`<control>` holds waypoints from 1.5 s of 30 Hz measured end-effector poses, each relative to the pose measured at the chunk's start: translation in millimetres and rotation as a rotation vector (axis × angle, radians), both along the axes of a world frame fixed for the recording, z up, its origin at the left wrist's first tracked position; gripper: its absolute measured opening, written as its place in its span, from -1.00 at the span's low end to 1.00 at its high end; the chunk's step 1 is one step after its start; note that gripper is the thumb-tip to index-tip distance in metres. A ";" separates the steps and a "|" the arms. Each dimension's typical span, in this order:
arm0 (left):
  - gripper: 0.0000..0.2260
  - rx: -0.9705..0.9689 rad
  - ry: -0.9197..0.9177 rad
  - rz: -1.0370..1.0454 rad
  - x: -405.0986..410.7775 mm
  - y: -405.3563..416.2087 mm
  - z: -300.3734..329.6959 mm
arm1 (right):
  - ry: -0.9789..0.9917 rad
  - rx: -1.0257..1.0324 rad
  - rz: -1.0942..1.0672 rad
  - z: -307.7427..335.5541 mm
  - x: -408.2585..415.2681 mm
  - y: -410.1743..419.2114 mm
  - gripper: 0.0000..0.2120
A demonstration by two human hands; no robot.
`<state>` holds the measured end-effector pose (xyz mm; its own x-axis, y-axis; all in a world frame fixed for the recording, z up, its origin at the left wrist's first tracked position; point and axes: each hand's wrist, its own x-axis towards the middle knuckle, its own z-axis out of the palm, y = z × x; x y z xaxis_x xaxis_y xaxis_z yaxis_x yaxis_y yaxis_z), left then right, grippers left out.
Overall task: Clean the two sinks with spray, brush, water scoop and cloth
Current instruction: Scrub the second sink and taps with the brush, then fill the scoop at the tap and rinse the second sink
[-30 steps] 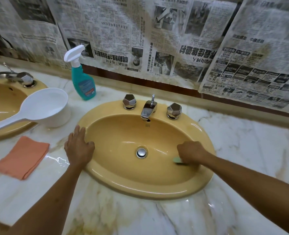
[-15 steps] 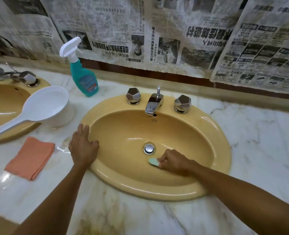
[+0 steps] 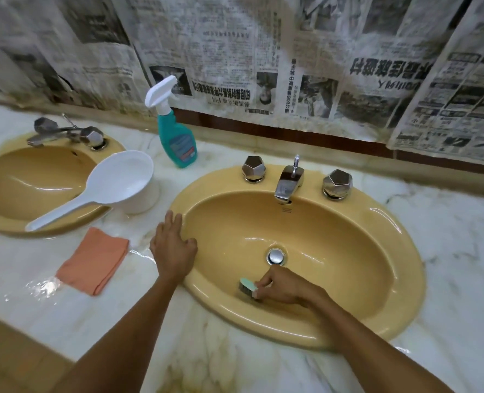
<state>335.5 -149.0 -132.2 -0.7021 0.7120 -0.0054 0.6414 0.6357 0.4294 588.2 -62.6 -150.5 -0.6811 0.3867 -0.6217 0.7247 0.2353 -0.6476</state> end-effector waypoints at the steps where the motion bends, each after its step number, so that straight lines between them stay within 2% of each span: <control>1: -0.36 -0.007 -0.004 -0.002 0.3 0.0 0.5 | 0.008 -0.069 -0.019 11.9 -0.1 3.0 -0.76; 4: -0.39 -0.042 -0.035 0.003 0.2 -2.4 5.9 | -0.057 -0.189 0.002 49.0 9.9 15.1 -0.85; 9: -0.32 -0.071 -0.125 -0.057 2.9 -6.6 15.6 | -0.133 -0.114 -0.056 80.6 11.3 1.4 -0.78; 11: -0.31 -0.127 -0.206 -0.168 -9.2 -8.9 22.7 | -0.041 -0.082 -0.186 91.1 -21.0 -22.9 -0.82; 13: -0.35 -0.144 -0.438 -0.317 -38.9 -19.1 37.1 | 0.127 -0.067 -0.371 98.1 -70.6 -54.0 -0.87; 15: -0.47 0.031 -0.583 -0.396 -79.2 -35.4 46.4 | 0.309 0.006 -0.559 94.9 -127.9 -83.2 -0.79; 16: -0.54 0.124 -0.593 -0.416 -99.6 -48.3 45.8 | 0.371 0.064 -0.613 88.5 -154.3 -96.4 -0.76; 18: -0.65 0.169 -0.406 -0.450 -136.2 -85.8 35.6 | 0.380 0.241 -0.739 78.1 -199.1 -128.0 -0.70; 20: -0.67 0.153 -0.258 -0.523 -165.7 -121.6 20.2 | 0.342 0.370 -0.871 75.5 -226.1 -157.0 -0.60; 23: -0.59 0.219 -0.269 -0.602 -193.7 -146.5 -0.3 | 0.265 0.424 -0.787 77.5 -257.0 -188.3 -0.52; 24: -0.62 0.242 -0.327 -0.585 -198.0 -150.1 1.4 | 0.236 0.414 -0.758 73.6 -265.1 -194.7 -0.49; 26: -0.72 0.312 -0.512 -0.426 -198.6 -149.1 11.3 | 0.158 0.399 -0.695 72.0 -273.9 -202.1 -0.45; 30: -0.67 0.475 -0.830 -0.060 -205.6 -141.6 30.0 | 0.098 0.479 -0.615 73.7 -292.7 -208.9 -0.49; 33: -0.82 0.547 -1.271 0.224 -220.5 -139.9 32.6 | 0.200 0.562 -0.714 80.4 -300.2 -194.6 -0.57; 34: -0.79 0.554 -1.445 0.308 -228.5 -139.3 32.6 | 0.258 0.558 -0.786 84.4 -304.0 -186.4 -0.59; 36: -0.41 0.541 -1.727 0.429 -248.5 -137.6 32.1 | 0.350 0.528 -0.965 86.1 -311.6 -163.2 -0.62; 37: -0.34 0.526 -1.835 0.453 -257.7 -135.2 34.6 | 0.349 0.519 -1.040 87.6 -316.6 -148.4 -0.59; 39: -0.52 0.472 -1.947 0.475 -270.3 -131.3 41.4 | 0.315 0.448 -1.127 93.1 -329.2 -118.5 -0.47; 40: -0.57 0.443 -1.974 0.470 -275.7 -128.8 43.3 | 0.309 0.351 -1.164 97.3 -336.6 -105.4 -0.45; 43: -0.49 0.424 -2.024 0.390 -282.0 -120.8 54.7 | 0.298 0.008 -1.221 105.2 -357.6 -80.5 -0.59; 45: -0.51 0.411 -2.005 0.306 -278.6 -117.6 70.0 | 0.308 -0.036 -1.203 107.8 -367.5 -77.5 -0.72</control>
<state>56.9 -266.7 -62.3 0.0041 0.7581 -0.6522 -0.8795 0.3131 0.3585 220.8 -140.0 -42.7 -0.0255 0.8524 -0.5223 0.2849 -0.4946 -0.8211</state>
